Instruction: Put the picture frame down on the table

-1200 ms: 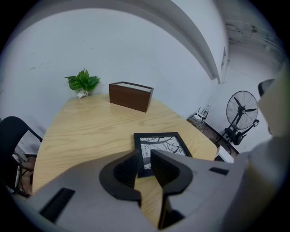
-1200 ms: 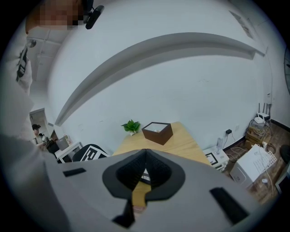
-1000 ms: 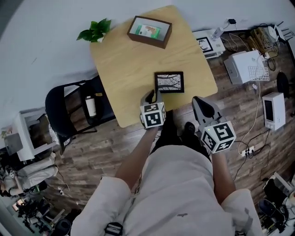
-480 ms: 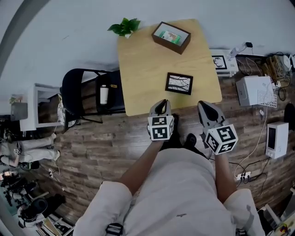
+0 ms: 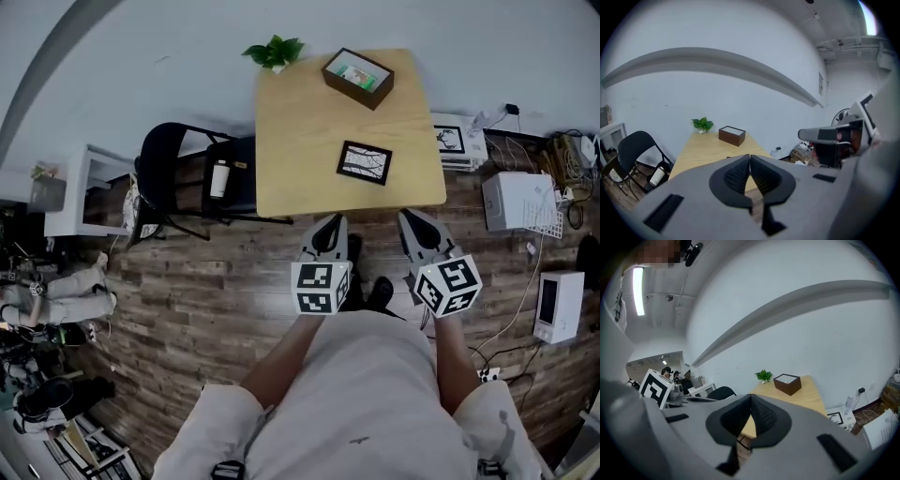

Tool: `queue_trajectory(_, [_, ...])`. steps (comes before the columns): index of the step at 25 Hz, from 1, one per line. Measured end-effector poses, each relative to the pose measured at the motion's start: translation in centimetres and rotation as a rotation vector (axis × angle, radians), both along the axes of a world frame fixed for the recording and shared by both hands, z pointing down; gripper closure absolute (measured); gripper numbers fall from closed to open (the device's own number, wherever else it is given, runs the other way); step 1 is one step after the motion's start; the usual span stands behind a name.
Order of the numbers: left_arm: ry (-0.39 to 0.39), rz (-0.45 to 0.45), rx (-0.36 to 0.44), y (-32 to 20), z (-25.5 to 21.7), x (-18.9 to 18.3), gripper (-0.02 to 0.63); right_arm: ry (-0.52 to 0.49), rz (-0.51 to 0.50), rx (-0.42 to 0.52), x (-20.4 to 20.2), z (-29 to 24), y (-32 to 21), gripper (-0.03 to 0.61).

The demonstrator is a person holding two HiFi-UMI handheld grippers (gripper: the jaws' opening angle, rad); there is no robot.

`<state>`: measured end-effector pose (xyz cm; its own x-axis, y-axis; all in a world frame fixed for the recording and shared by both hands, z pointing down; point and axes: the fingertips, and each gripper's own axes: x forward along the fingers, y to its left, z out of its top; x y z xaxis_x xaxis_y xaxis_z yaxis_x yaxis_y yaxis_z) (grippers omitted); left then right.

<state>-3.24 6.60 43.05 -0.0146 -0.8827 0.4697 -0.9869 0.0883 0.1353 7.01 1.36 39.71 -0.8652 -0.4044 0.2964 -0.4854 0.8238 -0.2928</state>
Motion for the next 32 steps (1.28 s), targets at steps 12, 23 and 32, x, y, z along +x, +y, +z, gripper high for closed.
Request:
queue_trajectory(12, [0.019,0.024,0.238,3.5,-7.0,2.9,0.606,-0.023,-0.050,0.086,2.0,-2.7,3.6,0.580])
queue_trajectory(23, [-0.051,0.030,0.278,3.3,-9.4,2.9,0.606,-0.053,-0.068,0.144,1.7,-5.5,3.6,0.580])
queue_trajectory(32, [-0.051,0.034,0.271,2.9,-9.4,3.1,0.606,-0.055,-0.068,0.133,1.7,-5.6,3.3,0.580])
